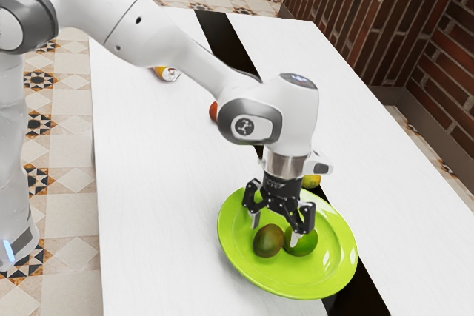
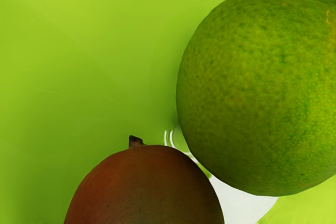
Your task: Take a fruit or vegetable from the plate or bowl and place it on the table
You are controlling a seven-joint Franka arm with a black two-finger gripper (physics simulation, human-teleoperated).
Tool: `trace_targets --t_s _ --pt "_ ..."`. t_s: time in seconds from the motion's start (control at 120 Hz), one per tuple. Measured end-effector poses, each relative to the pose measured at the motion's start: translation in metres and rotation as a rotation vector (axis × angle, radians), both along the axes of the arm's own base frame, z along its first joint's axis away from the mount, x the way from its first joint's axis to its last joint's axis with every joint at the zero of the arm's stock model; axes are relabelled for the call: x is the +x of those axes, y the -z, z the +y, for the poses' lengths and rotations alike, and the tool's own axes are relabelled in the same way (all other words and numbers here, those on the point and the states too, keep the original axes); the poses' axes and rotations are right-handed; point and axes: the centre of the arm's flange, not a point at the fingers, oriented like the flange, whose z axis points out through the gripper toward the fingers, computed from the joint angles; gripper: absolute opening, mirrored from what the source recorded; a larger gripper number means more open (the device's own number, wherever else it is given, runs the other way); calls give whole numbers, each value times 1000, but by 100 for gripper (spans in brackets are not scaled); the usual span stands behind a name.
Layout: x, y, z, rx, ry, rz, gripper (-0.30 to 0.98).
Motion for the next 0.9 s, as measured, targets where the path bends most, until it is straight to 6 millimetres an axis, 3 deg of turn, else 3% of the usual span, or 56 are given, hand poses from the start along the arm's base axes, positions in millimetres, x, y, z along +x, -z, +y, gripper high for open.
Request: trace_targets --t_s 0.483,0.733,0.9 --pt "6 16 -4 -17 -8 9 65" --pt "10 26 -6 -29 -16 15 52" --pt "10 25 -8 -27 -25 3 30"
